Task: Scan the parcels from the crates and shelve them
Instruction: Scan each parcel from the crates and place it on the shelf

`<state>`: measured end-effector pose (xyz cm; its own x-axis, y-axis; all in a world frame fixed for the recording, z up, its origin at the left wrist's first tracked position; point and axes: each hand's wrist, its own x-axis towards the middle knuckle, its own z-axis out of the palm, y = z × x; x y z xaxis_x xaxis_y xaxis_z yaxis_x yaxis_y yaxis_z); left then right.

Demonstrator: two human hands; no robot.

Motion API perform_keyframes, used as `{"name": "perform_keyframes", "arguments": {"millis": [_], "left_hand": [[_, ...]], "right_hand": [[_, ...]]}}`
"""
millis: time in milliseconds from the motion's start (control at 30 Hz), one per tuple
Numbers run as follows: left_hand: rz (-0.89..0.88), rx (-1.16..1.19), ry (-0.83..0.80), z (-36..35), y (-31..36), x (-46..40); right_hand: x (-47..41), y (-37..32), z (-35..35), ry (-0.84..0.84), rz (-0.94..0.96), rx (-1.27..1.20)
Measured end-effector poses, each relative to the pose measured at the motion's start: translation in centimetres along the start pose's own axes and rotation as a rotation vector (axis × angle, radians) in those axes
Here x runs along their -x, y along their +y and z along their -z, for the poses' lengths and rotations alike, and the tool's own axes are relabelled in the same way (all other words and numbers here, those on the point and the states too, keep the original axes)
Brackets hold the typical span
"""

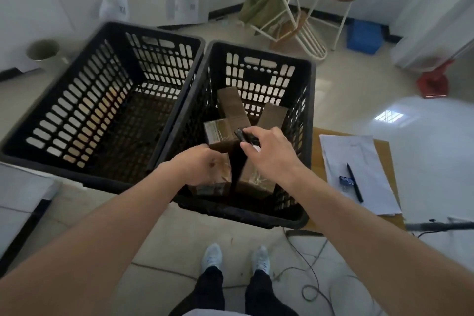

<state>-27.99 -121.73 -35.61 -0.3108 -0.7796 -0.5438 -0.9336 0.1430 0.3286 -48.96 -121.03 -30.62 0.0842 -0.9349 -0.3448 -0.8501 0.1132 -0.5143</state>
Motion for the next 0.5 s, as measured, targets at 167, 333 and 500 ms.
{"name": "perform_keyframes", "arguments": {"millis": [167, 333, 500], "left_hand": [[0.089, -0.131, -0.035, -1.2, -0.5, -1.6], [0.101, -0.114, 0.021, -0.2, -0.3, -2.0], [0.111, 0.064, 0.075, 3.1, 0.2, -0.8]], "right_hand": [[-1.1, 1.1, -0.2, -0.043, 0.016, -0.023], [-1.5, 1.4, 0.3, -0.057, 0.021, -0.018], [-1.9, 0.8, 1.8, -0.023, 0.078, -0.032]]}}
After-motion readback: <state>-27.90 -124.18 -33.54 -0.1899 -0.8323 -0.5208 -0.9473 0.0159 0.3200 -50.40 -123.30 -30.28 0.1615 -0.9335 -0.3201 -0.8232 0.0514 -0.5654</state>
